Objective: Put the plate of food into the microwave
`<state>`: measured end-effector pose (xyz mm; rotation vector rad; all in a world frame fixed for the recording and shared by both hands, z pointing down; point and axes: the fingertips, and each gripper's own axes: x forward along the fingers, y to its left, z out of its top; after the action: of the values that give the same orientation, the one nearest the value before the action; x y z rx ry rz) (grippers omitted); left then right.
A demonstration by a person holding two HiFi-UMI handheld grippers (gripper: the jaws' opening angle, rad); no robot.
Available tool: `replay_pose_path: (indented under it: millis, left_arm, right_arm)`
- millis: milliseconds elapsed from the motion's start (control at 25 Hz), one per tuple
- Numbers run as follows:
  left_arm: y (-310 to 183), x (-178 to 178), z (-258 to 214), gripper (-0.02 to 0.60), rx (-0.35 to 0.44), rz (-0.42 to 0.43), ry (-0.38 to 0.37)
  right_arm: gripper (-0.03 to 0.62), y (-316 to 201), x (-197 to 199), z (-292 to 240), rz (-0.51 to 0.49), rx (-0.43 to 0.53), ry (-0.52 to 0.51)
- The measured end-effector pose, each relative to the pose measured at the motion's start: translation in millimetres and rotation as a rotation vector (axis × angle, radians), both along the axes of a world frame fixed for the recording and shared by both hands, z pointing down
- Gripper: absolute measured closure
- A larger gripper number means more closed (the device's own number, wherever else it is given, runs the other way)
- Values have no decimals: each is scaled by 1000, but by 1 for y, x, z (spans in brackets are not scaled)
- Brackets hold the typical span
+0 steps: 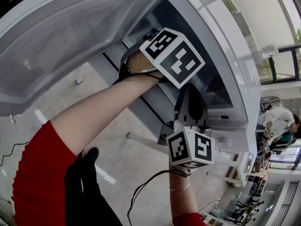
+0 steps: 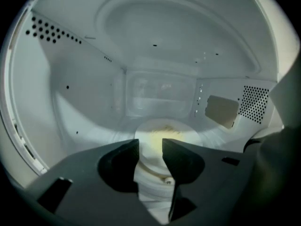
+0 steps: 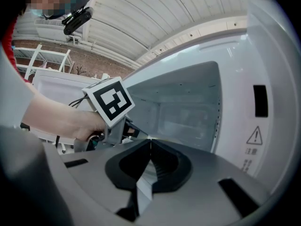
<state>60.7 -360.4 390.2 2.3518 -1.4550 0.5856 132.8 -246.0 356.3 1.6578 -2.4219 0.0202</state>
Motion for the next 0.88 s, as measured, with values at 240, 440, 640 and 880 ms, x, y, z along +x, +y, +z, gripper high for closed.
replay_pose_path:
  millis: [240, 440, 640, 880]
  left_arm:
    - [4, 4, 7, 433, 6, 24, -18]
    - [6, -4, -2, 460, 51, -2, 58]
    - [14, -43, -22, 571, 120, -53, 186]
    - [41, -52, -40, 572, 143, 18, 402]
  right_arm:
    - [579, -1, -1, 2, -3, -2, 4]
    - [579, 0, -2, 3, -5, 2, -2]
    - [579, 1, -22, -4, -14, 7, -24]
    - [579, 2, -37, -18, -55, 3, -50]
